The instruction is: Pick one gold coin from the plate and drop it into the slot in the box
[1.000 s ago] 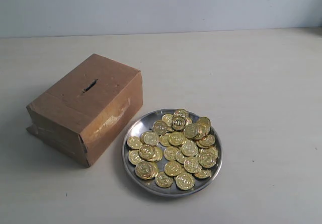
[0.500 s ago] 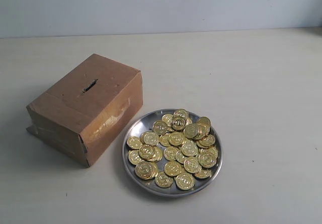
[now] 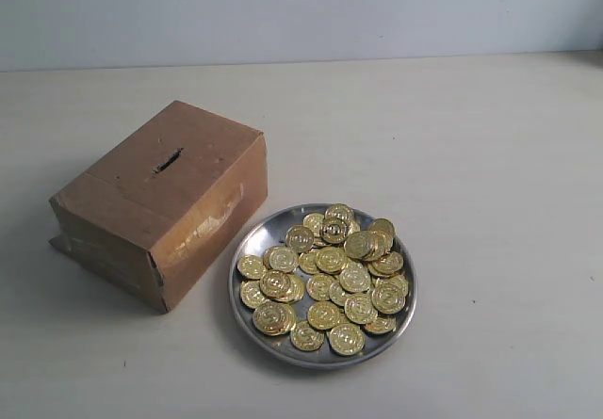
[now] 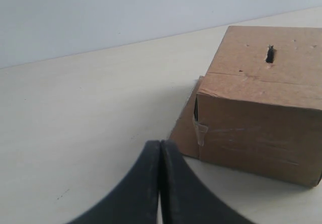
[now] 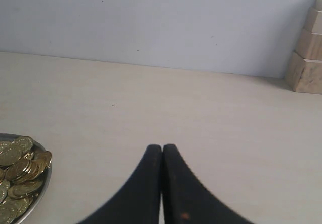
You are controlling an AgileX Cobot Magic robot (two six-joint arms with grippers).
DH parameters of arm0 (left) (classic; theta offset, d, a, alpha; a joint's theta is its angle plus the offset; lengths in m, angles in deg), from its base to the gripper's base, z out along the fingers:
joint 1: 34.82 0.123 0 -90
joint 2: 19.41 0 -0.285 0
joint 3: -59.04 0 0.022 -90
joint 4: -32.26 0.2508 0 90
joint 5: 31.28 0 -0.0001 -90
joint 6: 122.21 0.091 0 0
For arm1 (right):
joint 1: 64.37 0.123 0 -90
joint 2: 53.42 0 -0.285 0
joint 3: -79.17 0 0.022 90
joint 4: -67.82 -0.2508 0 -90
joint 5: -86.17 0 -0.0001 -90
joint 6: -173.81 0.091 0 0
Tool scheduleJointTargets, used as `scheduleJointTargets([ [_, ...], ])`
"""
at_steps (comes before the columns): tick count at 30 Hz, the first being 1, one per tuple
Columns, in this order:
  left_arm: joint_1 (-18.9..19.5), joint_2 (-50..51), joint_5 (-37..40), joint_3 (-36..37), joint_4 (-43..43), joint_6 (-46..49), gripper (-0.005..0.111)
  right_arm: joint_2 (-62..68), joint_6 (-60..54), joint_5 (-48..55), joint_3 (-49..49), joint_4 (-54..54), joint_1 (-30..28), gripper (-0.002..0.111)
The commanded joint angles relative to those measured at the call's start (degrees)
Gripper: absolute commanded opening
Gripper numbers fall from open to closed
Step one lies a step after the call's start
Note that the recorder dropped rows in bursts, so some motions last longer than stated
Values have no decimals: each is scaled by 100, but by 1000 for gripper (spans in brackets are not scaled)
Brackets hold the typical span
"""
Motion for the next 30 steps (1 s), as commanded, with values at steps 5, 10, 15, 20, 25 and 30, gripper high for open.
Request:
scheduleJointTargets([
  [5,-30,-31,-56,15,3,-16,1,-27,24,-131,28,1,11,0],
  [10,-30,-31,-56,15,3,-16,1,-27,36,-858,28,-1096,11,0],
  [15,-30,-31,-56,15,3,-16,1,-27,23,-1080,28,-1942,11,0],
  [20,-30,-31,-56,15,3,-16,1,-27,23,-1046,28,-1946,11,0],
  [25,-30,-31,-56,15,3,-16,1,-27,23,-1060,28,-1946,11,0],
  [30,-30,-31,-56,15,3,-16,1,-27,23,-1072,28,-1946,11,0],
])
